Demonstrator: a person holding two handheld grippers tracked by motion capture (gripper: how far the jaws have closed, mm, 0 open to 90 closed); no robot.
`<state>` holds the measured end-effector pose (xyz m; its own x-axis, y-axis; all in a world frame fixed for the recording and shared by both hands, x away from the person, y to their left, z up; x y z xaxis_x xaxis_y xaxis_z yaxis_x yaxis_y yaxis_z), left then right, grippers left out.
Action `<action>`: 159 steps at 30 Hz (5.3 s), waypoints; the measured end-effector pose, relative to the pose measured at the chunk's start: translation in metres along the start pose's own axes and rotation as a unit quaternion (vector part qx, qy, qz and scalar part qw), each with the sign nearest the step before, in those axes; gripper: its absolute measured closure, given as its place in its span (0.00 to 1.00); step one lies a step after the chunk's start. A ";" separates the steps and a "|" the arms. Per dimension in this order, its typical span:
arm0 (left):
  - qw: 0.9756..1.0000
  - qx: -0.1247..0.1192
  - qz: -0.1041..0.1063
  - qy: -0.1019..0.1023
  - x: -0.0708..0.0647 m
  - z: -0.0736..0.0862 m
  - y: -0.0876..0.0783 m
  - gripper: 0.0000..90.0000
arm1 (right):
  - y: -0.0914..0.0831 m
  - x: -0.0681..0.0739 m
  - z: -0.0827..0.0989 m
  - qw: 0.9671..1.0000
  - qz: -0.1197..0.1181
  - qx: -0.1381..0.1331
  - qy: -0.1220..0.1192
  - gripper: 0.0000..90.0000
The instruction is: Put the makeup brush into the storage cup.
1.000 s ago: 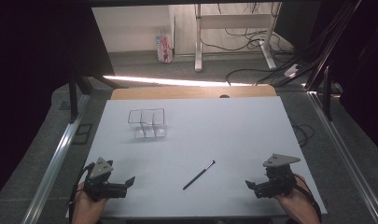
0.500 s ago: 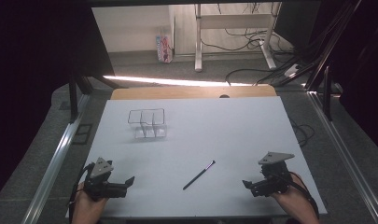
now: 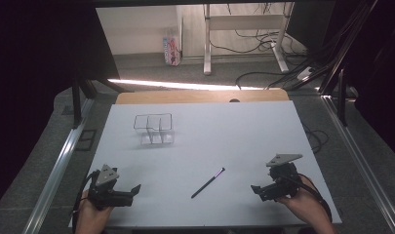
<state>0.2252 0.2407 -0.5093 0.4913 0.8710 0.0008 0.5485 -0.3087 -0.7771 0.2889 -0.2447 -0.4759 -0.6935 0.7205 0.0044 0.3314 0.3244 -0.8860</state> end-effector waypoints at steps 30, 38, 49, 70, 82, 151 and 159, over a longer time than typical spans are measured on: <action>1.000 0.000 0.013 -0.006 0.001 0.000 0.001 0.00 | 0.019 0.009 -0.033 0.997 -0.009 0.062 -0.047 0.03; 1.000 -0.001 0.018 -0.009 0.001 0.000 0.001 0.00 | 0.025 0.014 -0.047 0.995 -0.016 0.069 -0.065 0.07; 1.000 -0.001 0.019 -0.012 0.002 0.001 0.001 0.00 | 0.036 0.020 -0.060 0.994 -0.020 0.076 -0.076 0.08; 1.000 -0.002 0.021 -0.014 0.002 0.001 0.001 0.00 | 0.059 0.044 -0.093 0.985 -0.032 0.102 -0.132 0.16; 1.000 -0.005 0.021 -0.020 0.004 0.002 0.000 0.00 | 0.075 0.064 -0.111 0.977 -0.035 0.115 -0.175 0.19; 0.998 -0.032 0.053 0.003 -0.001 -0.002 0.000 0.01 | 0.070 0.069 -0.105 0.973 -0.105 0.080 -0.192 0.94; 0.997 -0.054 0.059 0.017 -0.003 -0.005 -0.001 0.02 | 0.050 0.065 -0.101 0.974 -0.106 0.046 -0.194 0.93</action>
<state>0.2260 0.2366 -0.5054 0.5779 0.8136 -0.0640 0.5538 -0.4486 -0.7014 0.3250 -0.1202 -0.4732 -0.9355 0.3518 0.0326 0.1079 0.3725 -0.9218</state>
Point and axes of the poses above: each handheld gripper's, and its own axes: y roughly forward along the jaws, z roughly out of its underside, x roughly to its left, the point moved 2 cm from there along y, roughly forward along the jaws, and after that the axes turned 8 degrees about x, right-handed, at the moved point
